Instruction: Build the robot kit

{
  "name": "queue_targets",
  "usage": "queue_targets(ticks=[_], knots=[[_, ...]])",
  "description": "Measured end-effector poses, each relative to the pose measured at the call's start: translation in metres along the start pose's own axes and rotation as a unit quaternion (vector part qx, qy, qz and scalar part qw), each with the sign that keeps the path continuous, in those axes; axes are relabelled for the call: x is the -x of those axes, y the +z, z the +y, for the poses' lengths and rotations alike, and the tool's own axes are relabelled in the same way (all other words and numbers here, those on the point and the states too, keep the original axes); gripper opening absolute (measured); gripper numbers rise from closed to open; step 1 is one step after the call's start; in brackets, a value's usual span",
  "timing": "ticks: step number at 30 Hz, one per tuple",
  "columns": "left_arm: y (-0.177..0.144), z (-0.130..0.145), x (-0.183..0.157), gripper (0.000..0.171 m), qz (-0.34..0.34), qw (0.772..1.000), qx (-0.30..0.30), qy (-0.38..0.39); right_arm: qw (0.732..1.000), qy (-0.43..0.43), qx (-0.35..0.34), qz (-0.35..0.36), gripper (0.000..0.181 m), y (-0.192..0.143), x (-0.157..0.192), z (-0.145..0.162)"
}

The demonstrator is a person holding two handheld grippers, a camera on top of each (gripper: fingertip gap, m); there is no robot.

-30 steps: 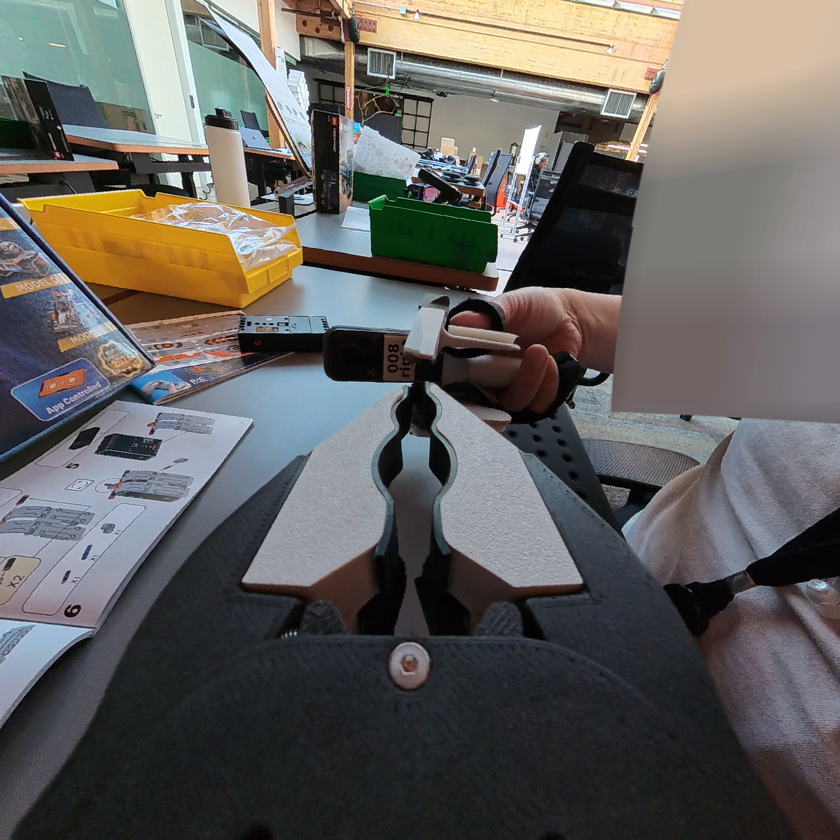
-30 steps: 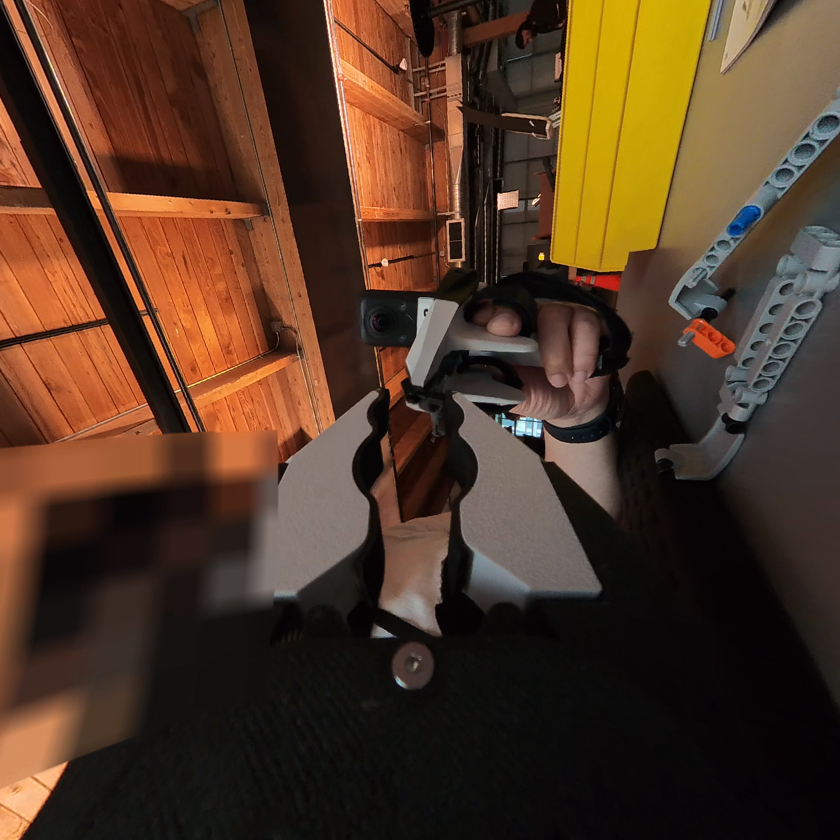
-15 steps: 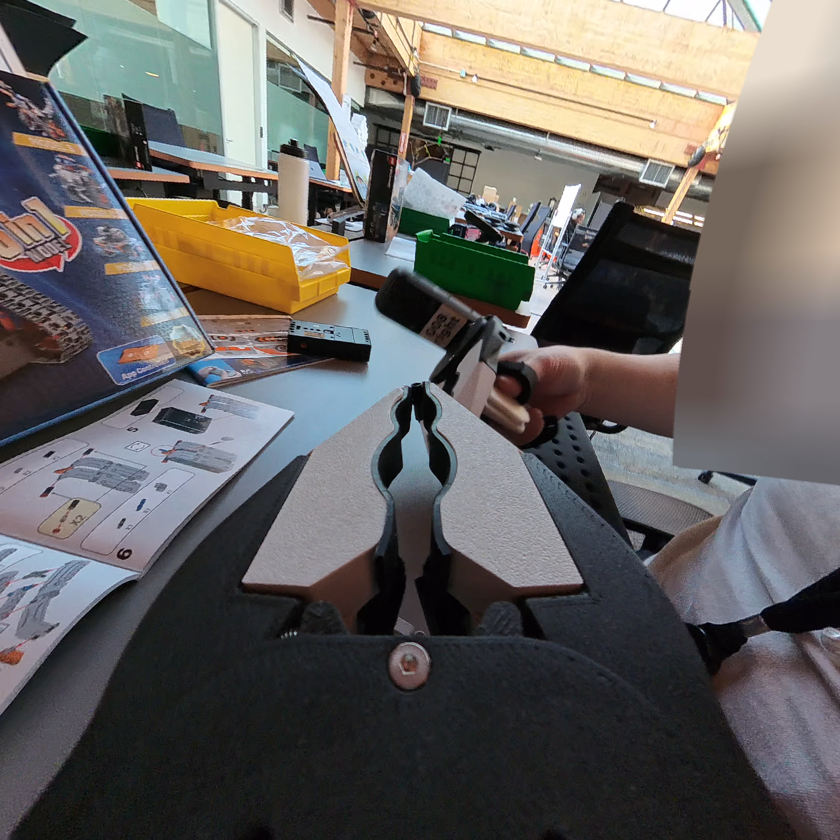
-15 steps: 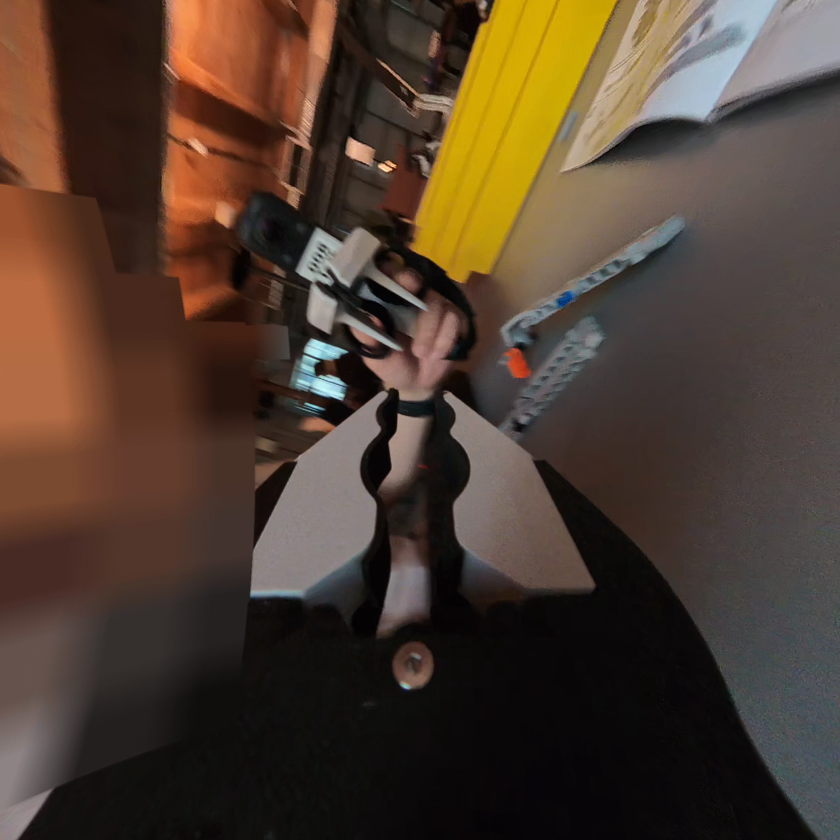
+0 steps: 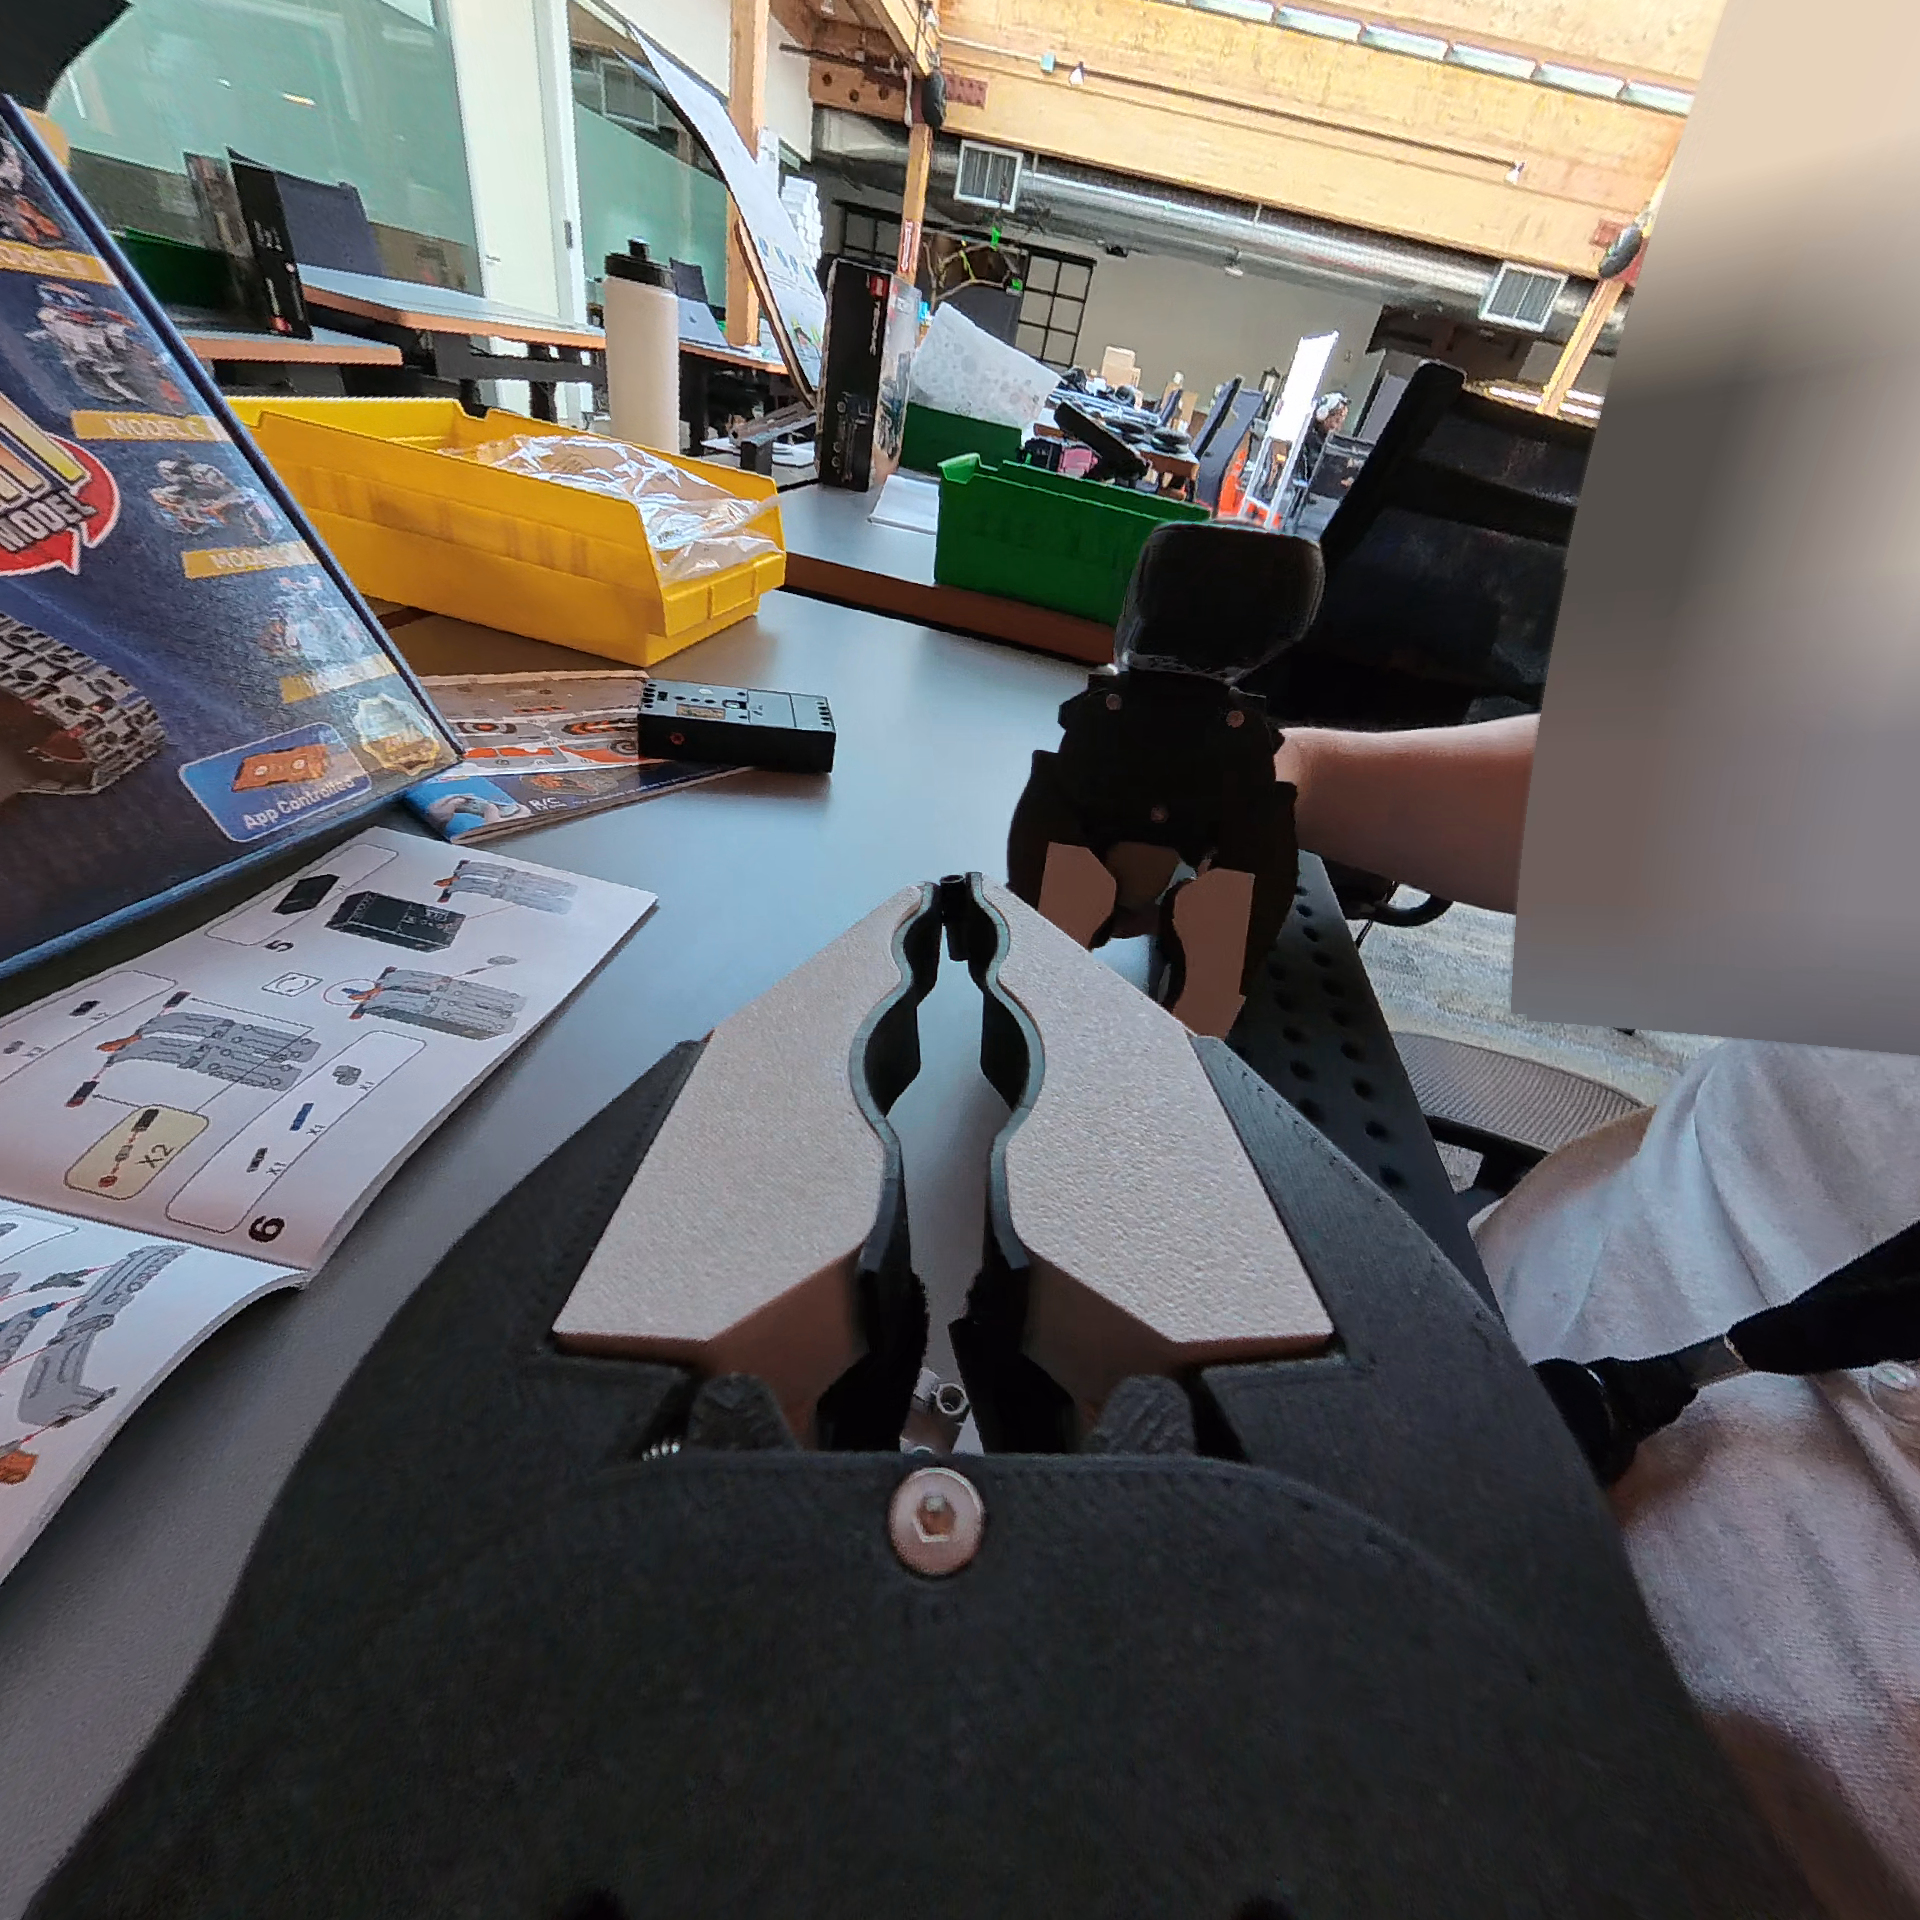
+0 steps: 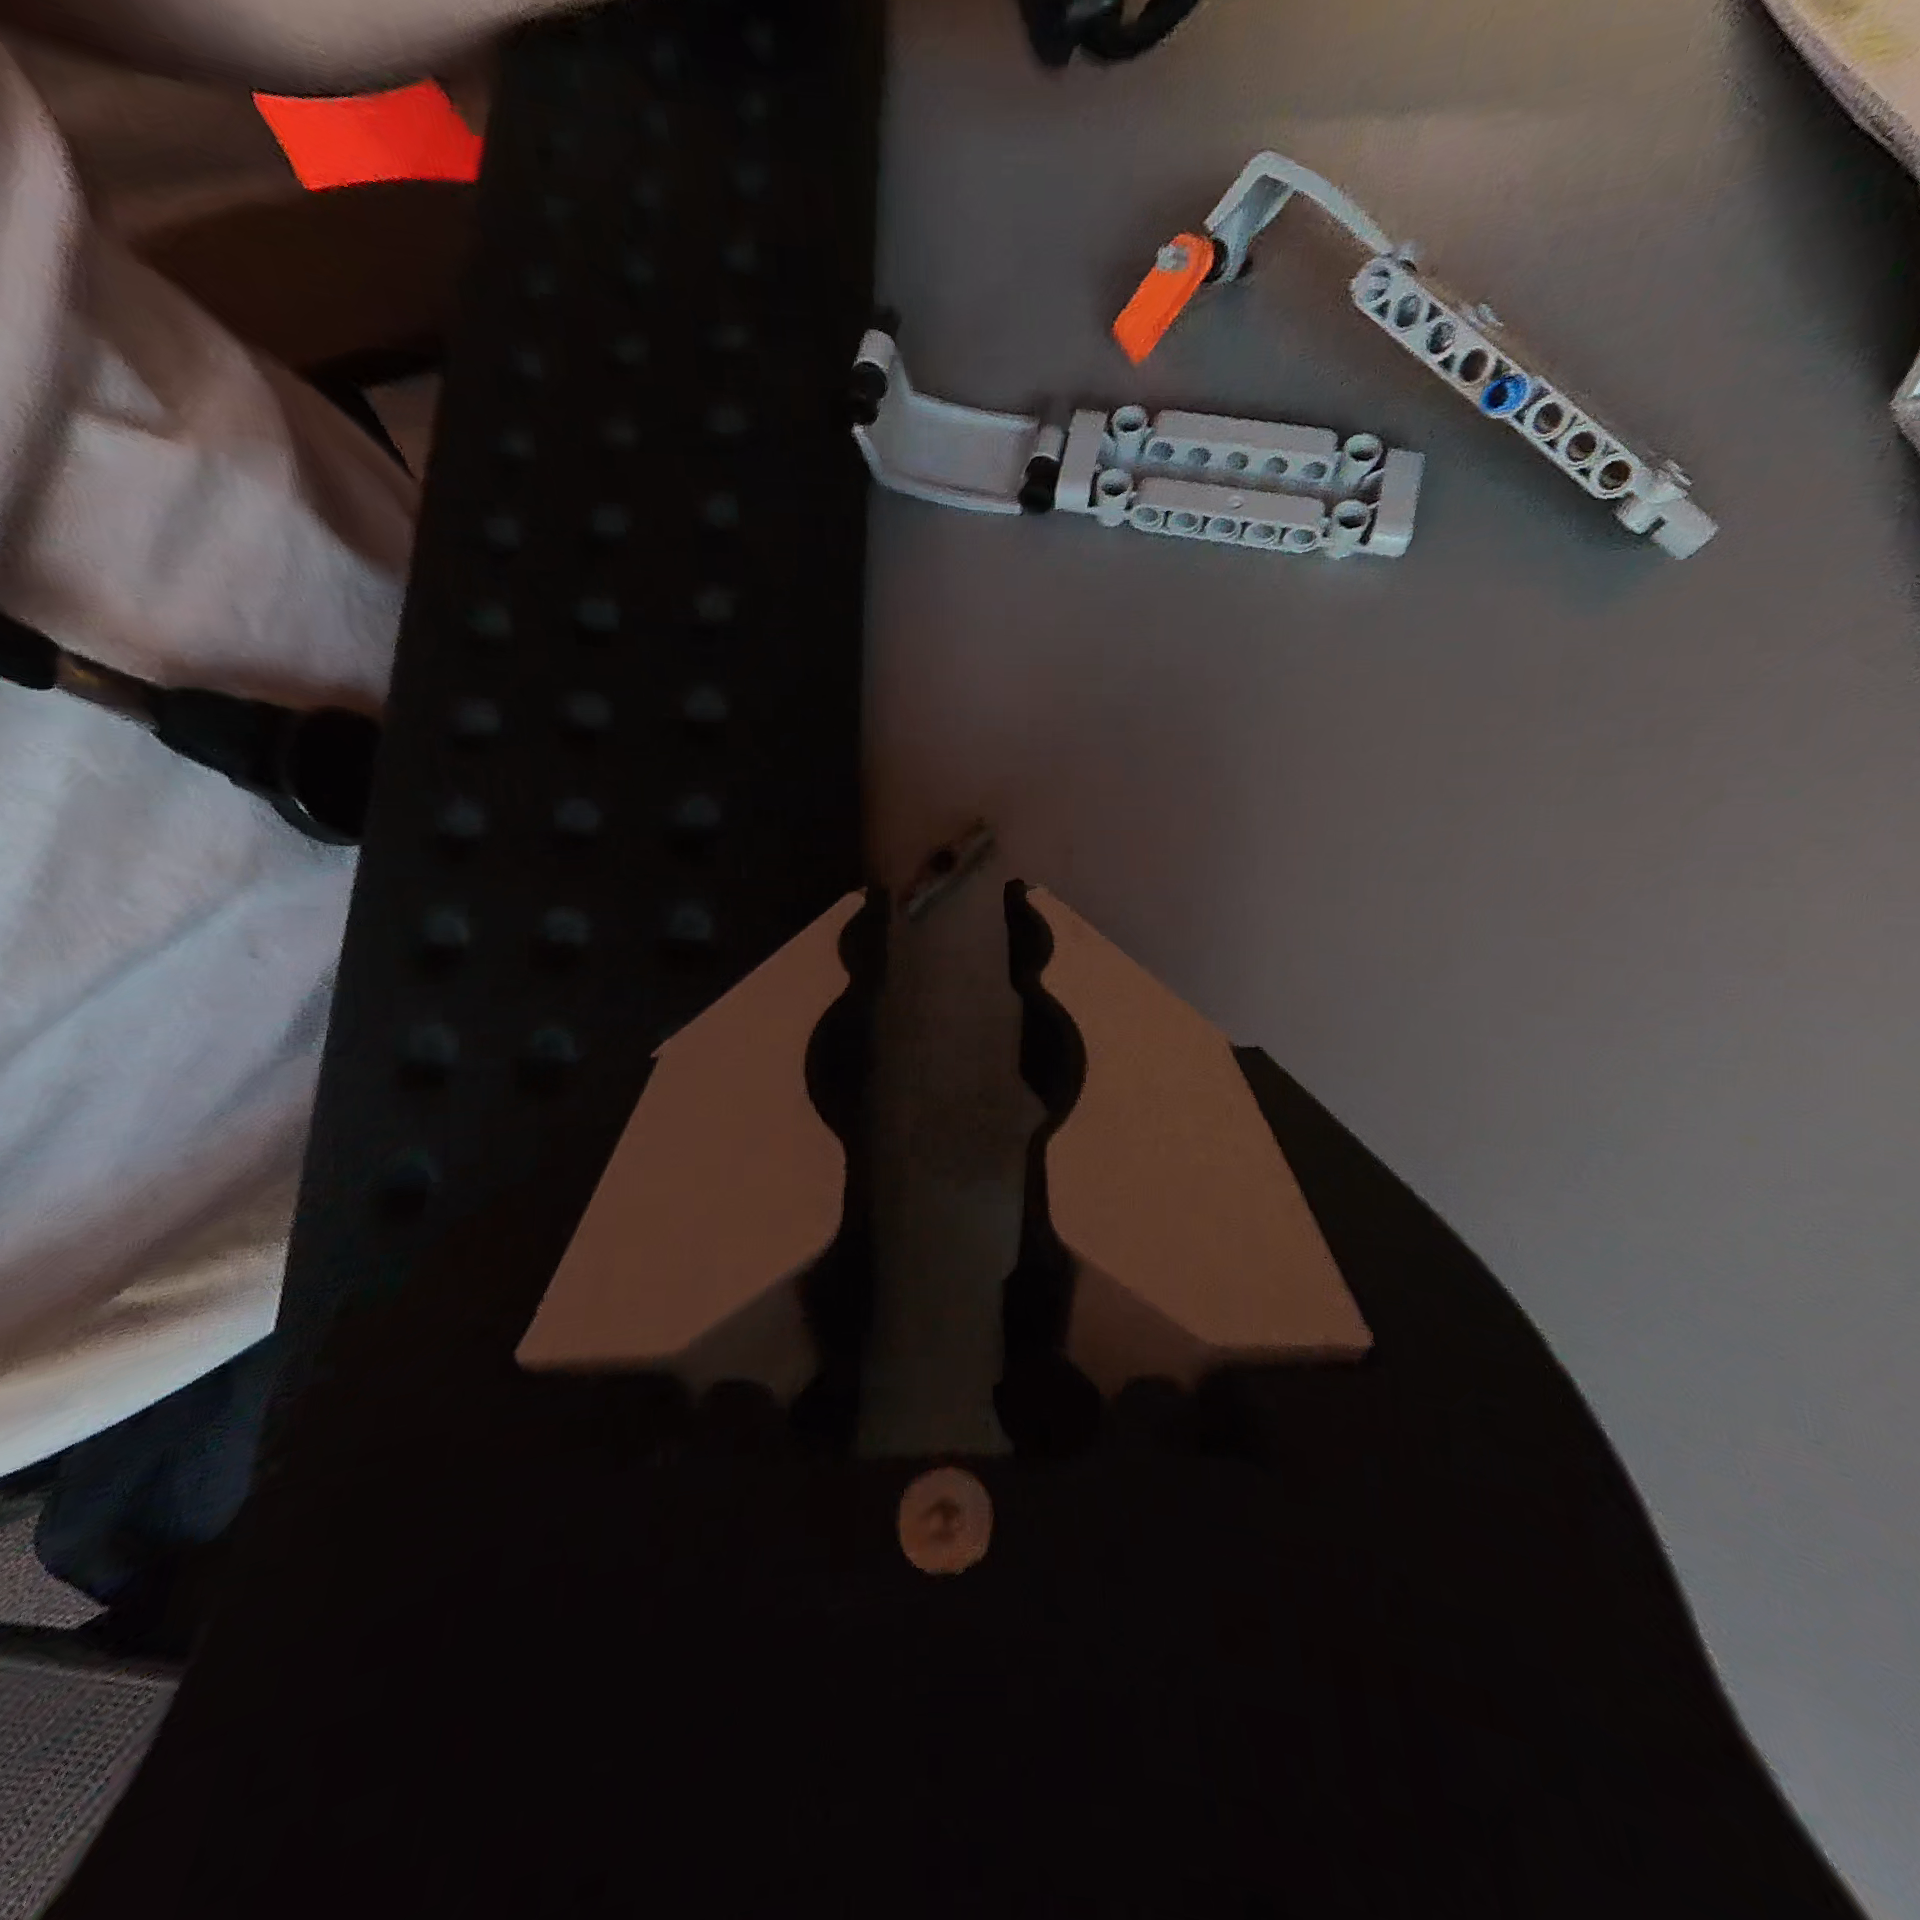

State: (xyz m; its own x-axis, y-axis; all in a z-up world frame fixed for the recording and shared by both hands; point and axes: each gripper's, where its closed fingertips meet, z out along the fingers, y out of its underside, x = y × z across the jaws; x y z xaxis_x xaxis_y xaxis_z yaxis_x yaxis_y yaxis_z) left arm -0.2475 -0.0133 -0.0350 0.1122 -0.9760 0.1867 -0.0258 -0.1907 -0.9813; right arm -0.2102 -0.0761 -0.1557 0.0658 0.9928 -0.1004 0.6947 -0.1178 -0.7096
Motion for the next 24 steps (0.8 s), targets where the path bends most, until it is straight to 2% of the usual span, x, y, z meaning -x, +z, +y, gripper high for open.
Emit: queue_targets(ticks=[7,11,13,15,18,22,24], knots=[[0.003,0.009,-0.002,0.001,-0.01,1.0,0.025,0.004,0.997,0.075,-0.001,-0.008,0.027,0.006,-0.003,-0.004],[0.004,0.012,0.004,0.001,-0.027,0.999,0.034,-0.01,0.996,0.086,0.015,0.017,0.007,0.007,-0.006,-0.001],[0.004,0.013,0.009,0.001,-0.038,0.998,0.037,-0.031,0.996,0.079,0.014,0.038,0.006,0.005,-0.009,-0.001],[0.005,0.017,0.012,0.002,-0.048,0.995,0.047,-0.074,0.996,0.073,0.006,0.059,0.006,0.001,-0.013,-0.003],[0.007,0.029,0.012,0.002,-0.058,0.982,0.078,-0.162,0.993,0.07,-0.058,0.081,0.005,-0.016,-0.018,-0.028],[0.01,0.04,-0.002,0.002,-0.039,0.954,0.11,-0.277,0.982,0.05,-0.129,0.131,0.005,-0.046,-0.025,-0.067],[0.012,0.041,-0.009,0.002,-0.025,0.937,0.113,-0.331,0.979,0.057,-0.145,0.133,0.006,-0.054,-0.025,-0.081]])
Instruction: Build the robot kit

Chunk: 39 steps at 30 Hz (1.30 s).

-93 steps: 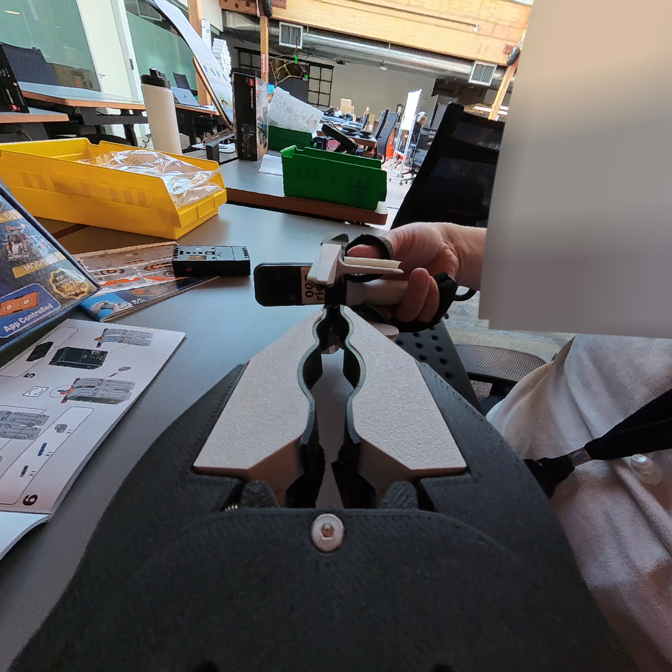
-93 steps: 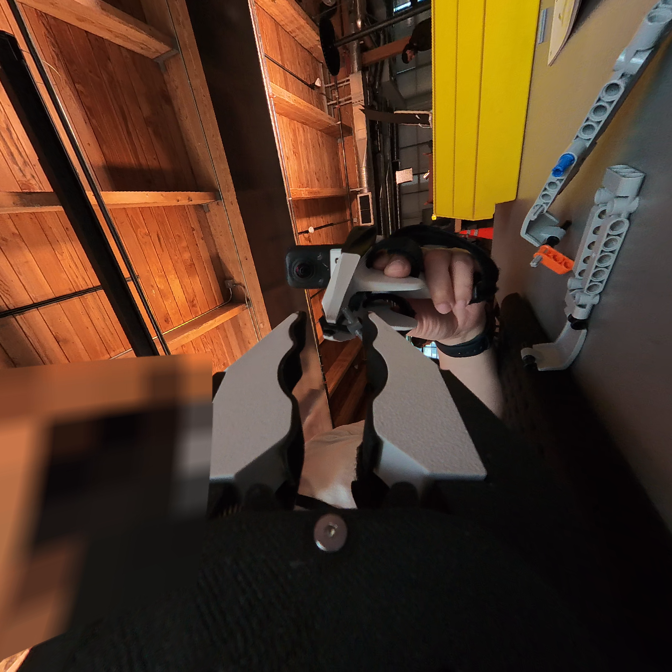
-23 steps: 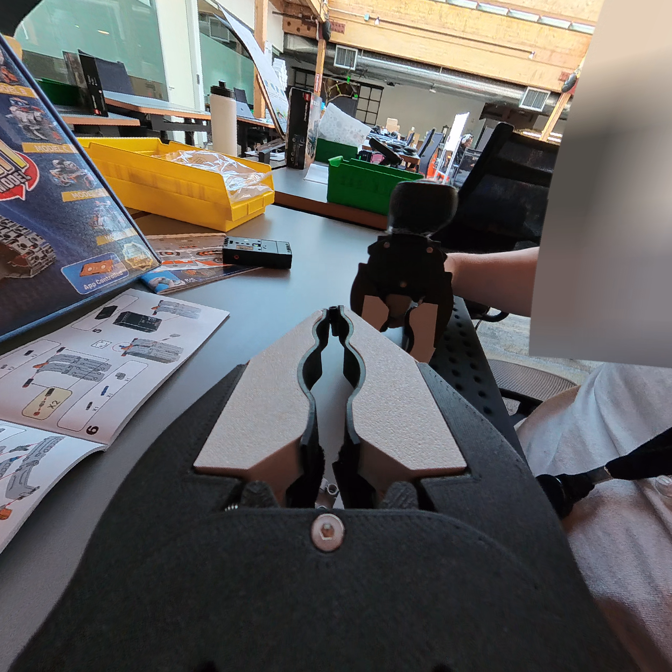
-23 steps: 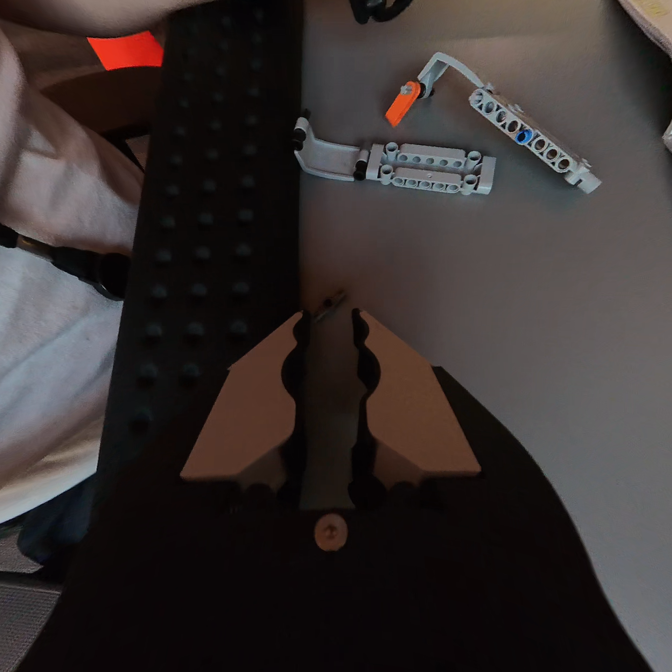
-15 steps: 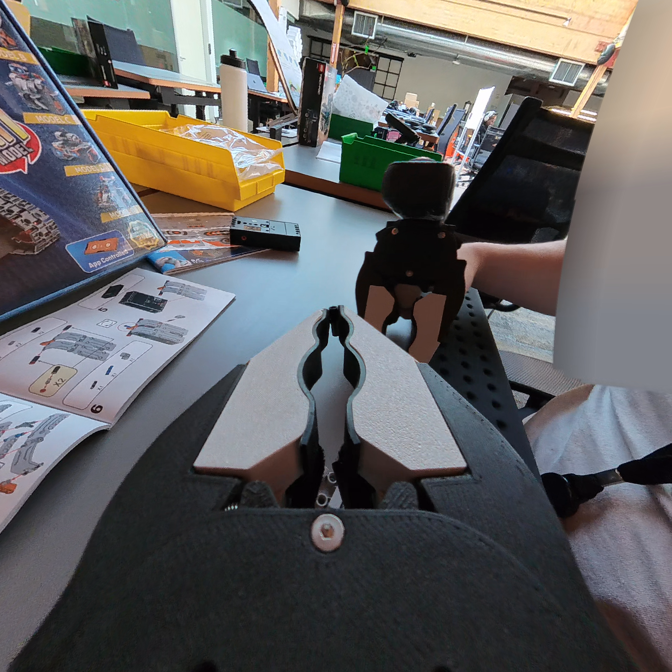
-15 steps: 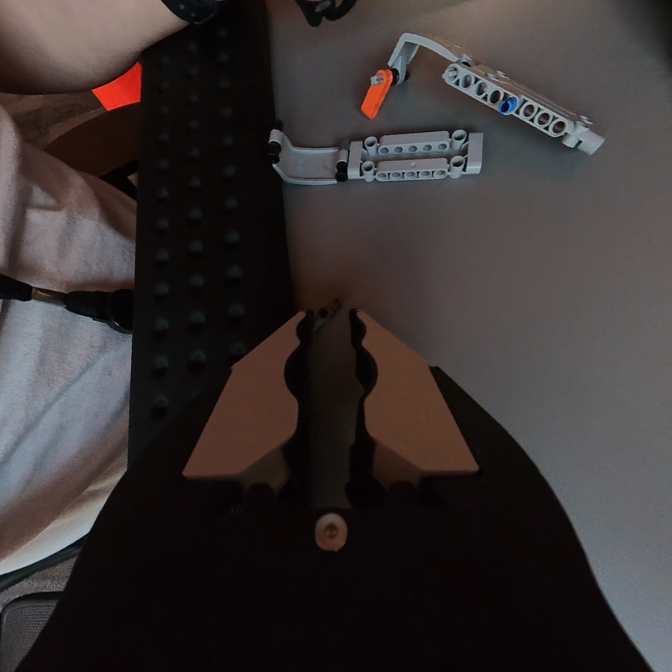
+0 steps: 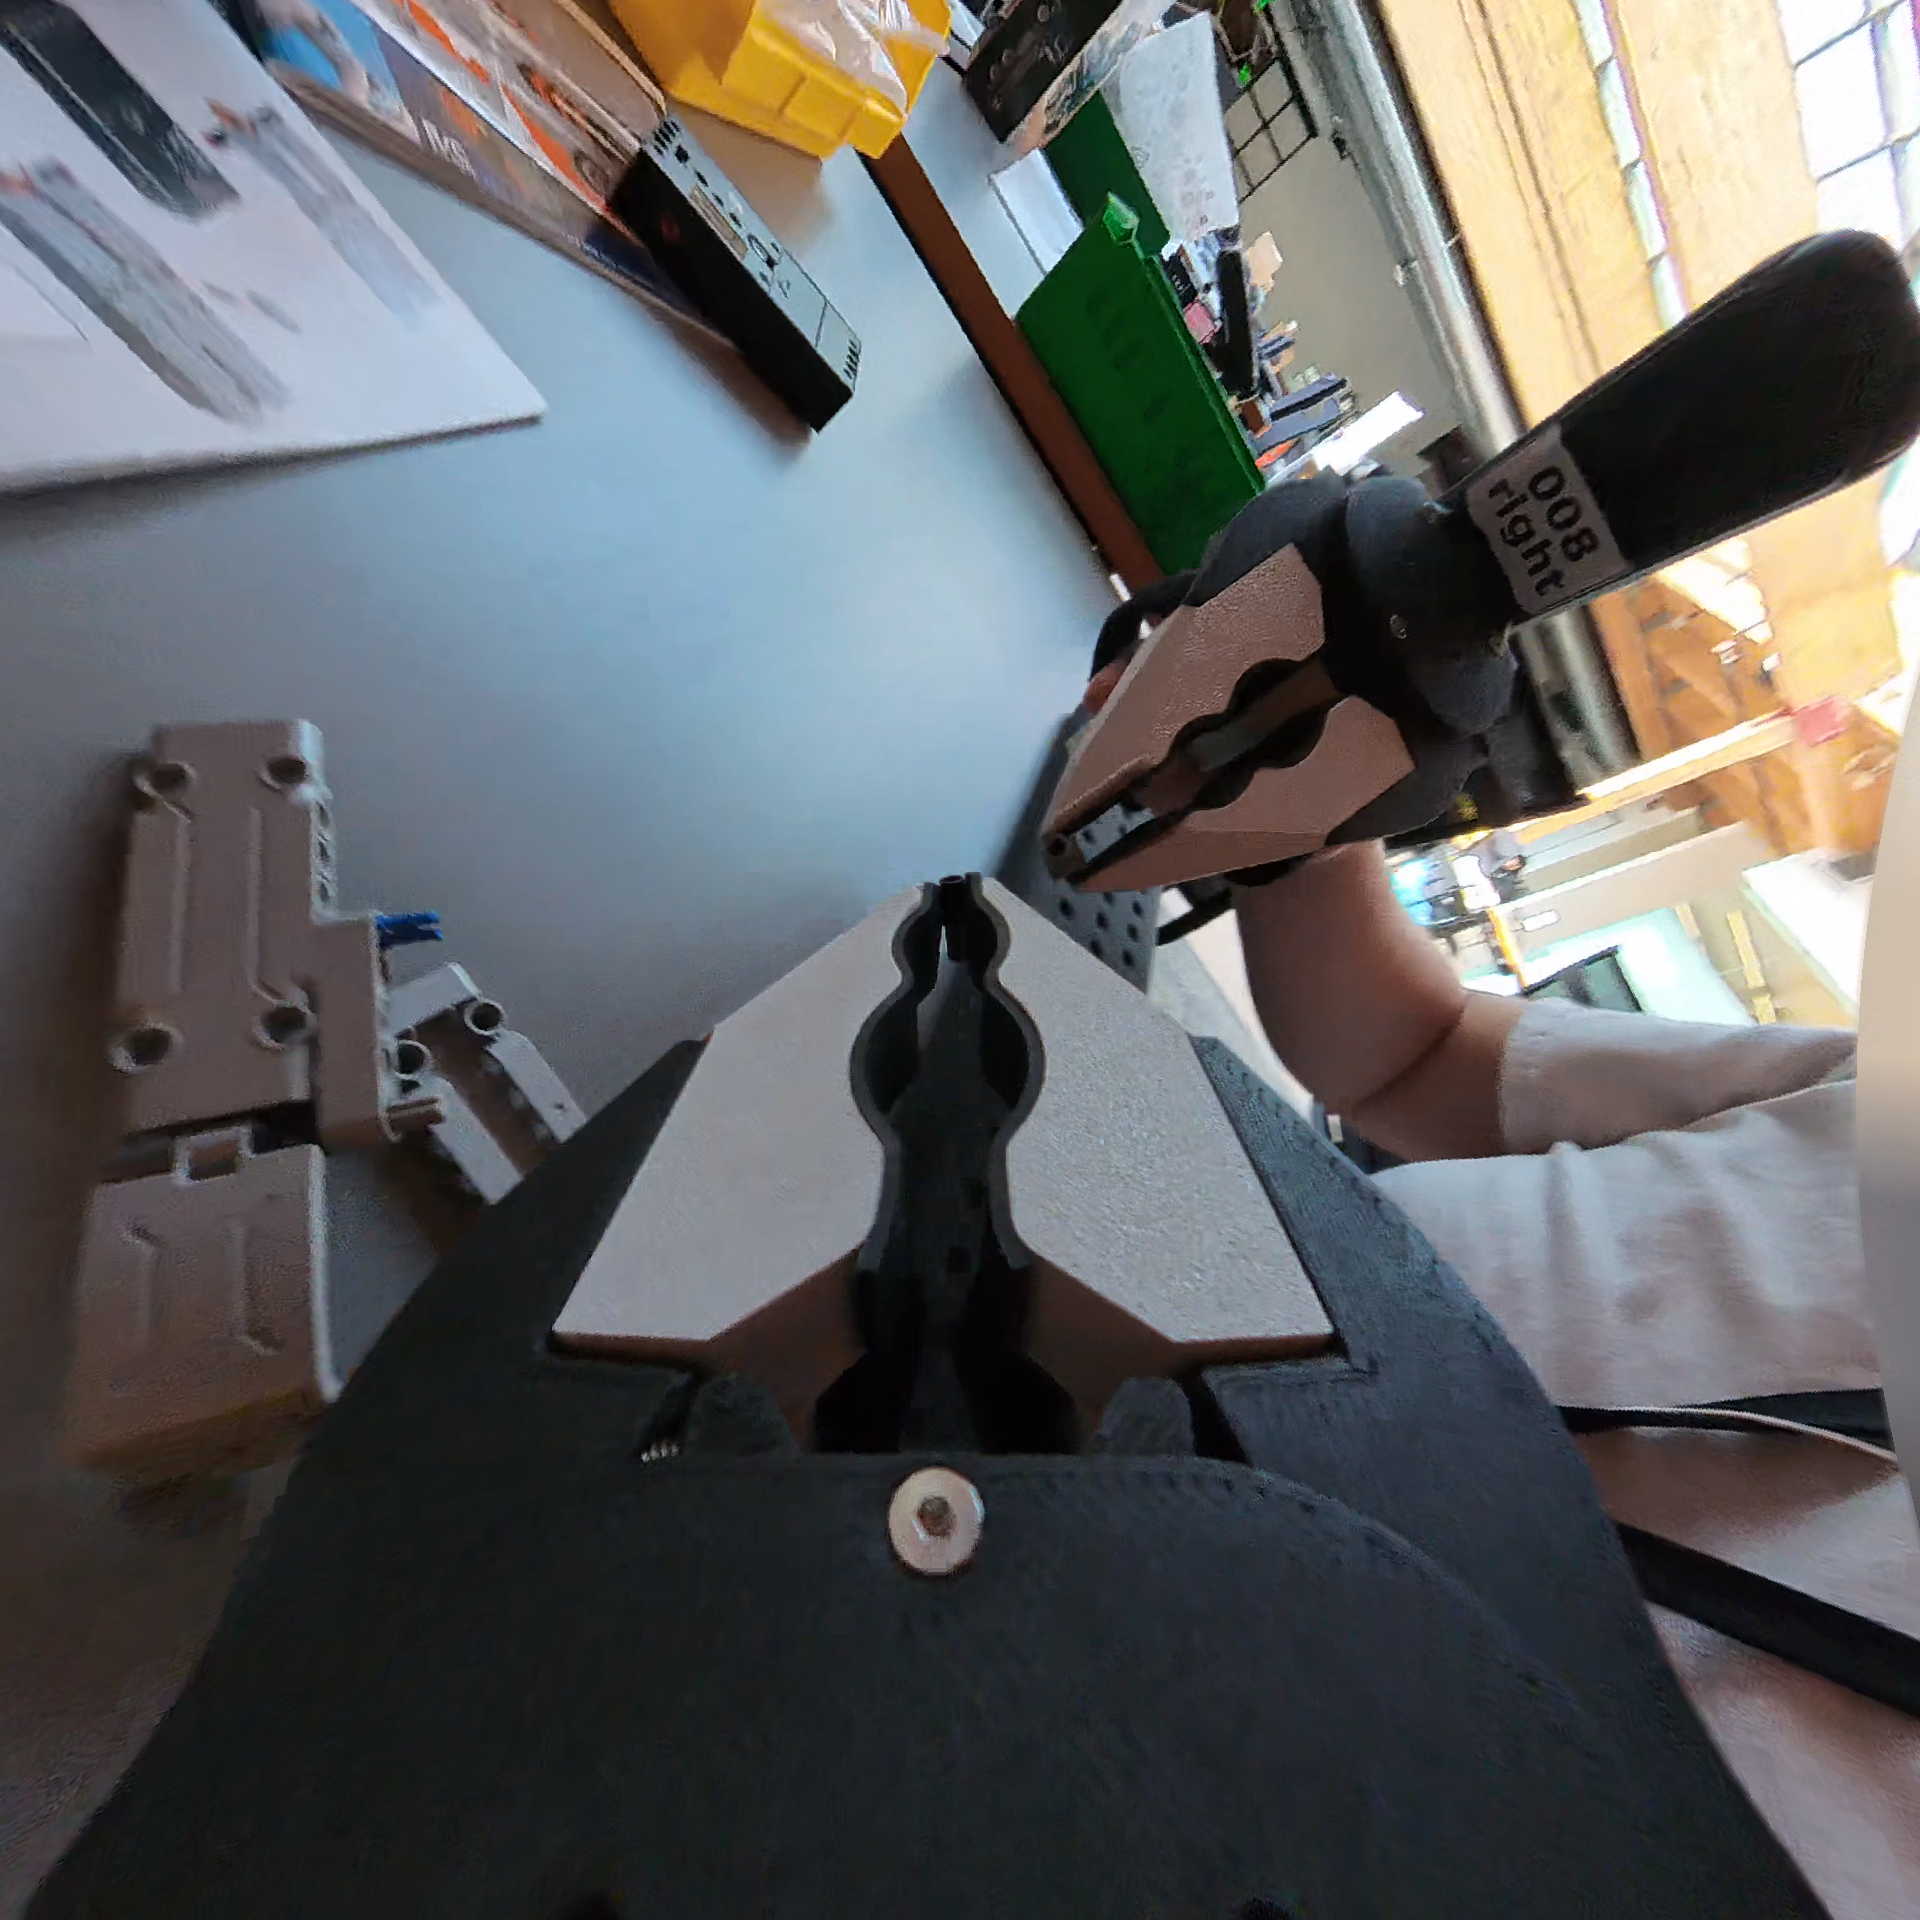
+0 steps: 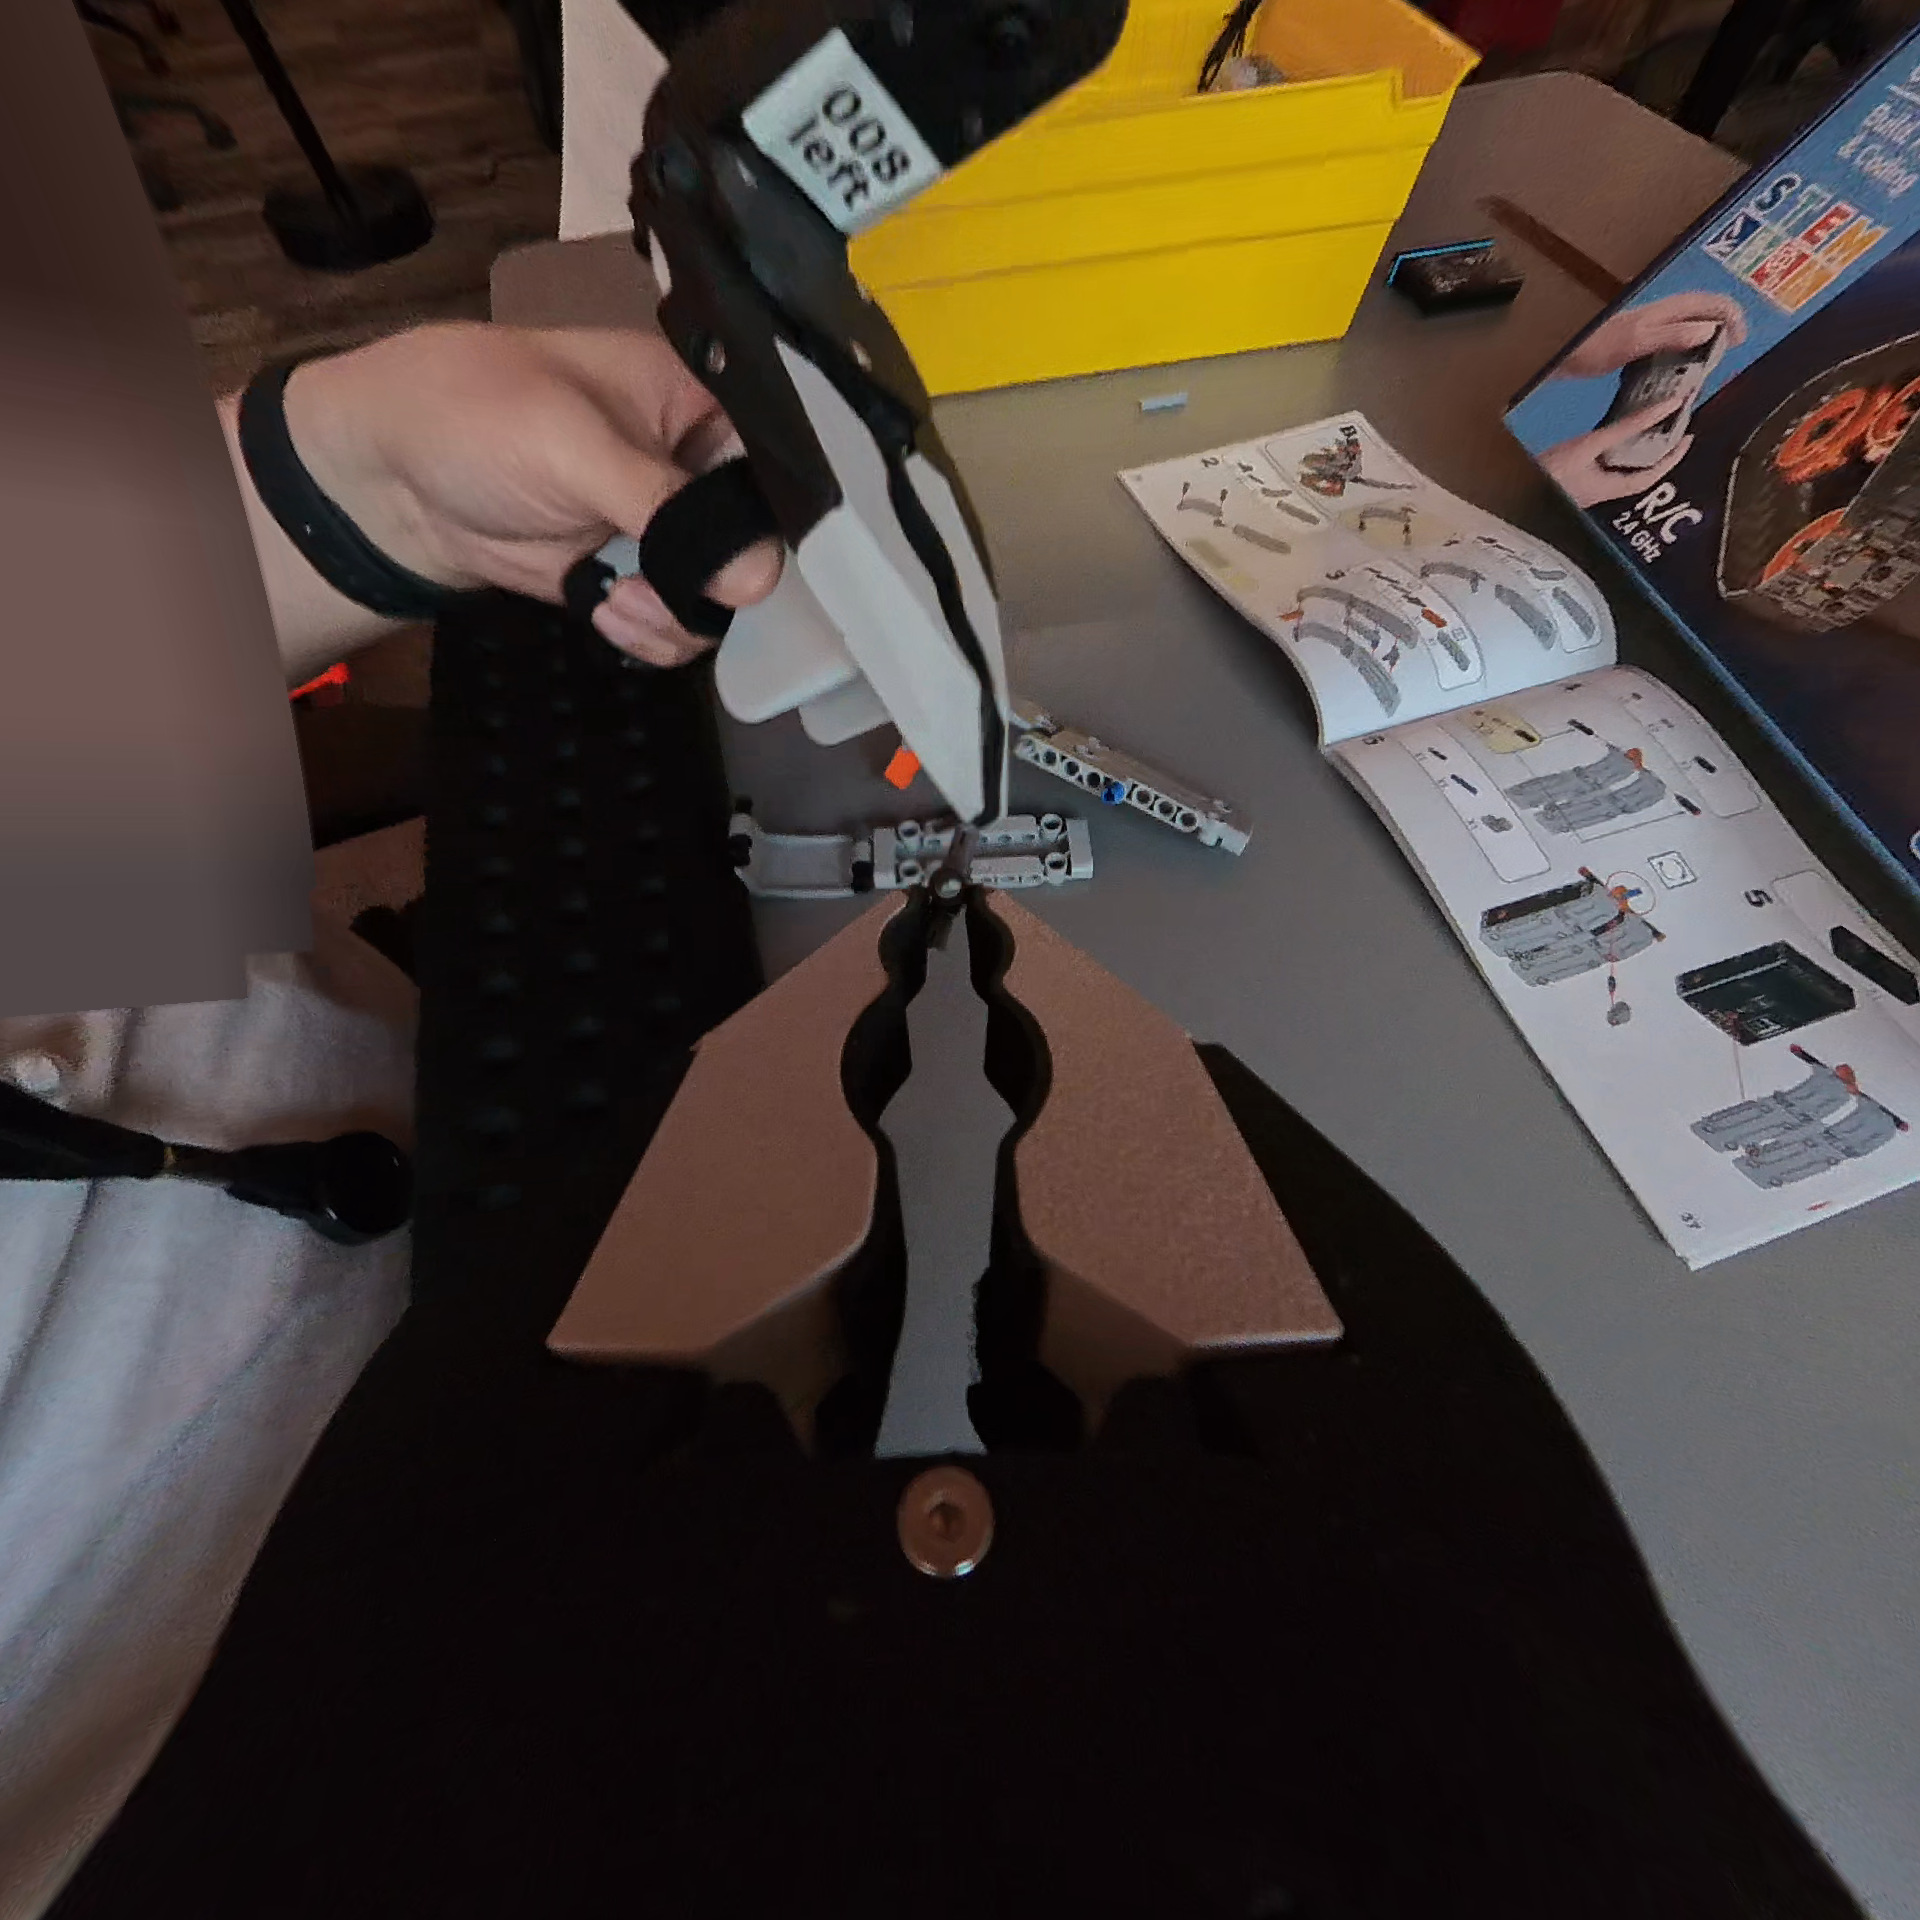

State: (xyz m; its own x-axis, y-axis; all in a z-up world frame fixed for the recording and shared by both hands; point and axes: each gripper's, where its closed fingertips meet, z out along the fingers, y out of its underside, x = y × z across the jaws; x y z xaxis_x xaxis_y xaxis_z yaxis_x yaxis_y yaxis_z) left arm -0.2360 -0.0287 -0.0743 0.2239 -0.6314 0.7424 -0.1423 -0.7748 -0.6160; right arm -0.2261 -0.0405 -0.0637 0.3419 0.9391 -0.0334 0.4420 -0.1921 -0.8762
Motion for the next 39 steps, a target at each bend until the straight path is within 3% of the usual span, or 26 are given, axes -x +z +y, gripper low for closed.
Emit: queue_targets(ticks=[6,14,18,21,27,31,39], knots=[[0.007,0.002,-0.008,0.002,0.046,0.995,-0.006,-0.093,0.998,0.033,-0.04,-0.024,0.005,0.001,0.01,-0.03],[0.011,-0.002,-0.022,0.001,0.112,0.981,-0.026,-0.153,0.999,0.02,0.008,-0.04,0.006,0.005,0.007,-0.031],[0.011,-0.001,-0.025,0.001,0.117,0.985,-0.029,-0.126,0.996,0.053,-0.006,-0.071,0.005,0.001,0.009,-0.035],[0.01,-0.003,-0.034,0.001,0.122,0.99,-0.037,-0.061,0.99,0.096,-0.022,-0.1,0.006,-0.001,0.009,-0.034],[0.011,0.002,-0.035,0.002,0.063,0.996,-0.027,0.065,0.983,0.122,-0.027,-0.136,0.006,0.0,0.014,-0.032],[0.011,0.004,-0.032,0.002,0.051,0.997,-0.014,0.052,0.988,0.093,-0.007,-0.122,0.01,0.004,0.014,-0.029],[0.007,-0.001,-0.043,0.002,0.107,0.993,-0.048,0.028,0.991,0.08,-0.024,-0.106,0.005,0.002,0.016,-0.038]])
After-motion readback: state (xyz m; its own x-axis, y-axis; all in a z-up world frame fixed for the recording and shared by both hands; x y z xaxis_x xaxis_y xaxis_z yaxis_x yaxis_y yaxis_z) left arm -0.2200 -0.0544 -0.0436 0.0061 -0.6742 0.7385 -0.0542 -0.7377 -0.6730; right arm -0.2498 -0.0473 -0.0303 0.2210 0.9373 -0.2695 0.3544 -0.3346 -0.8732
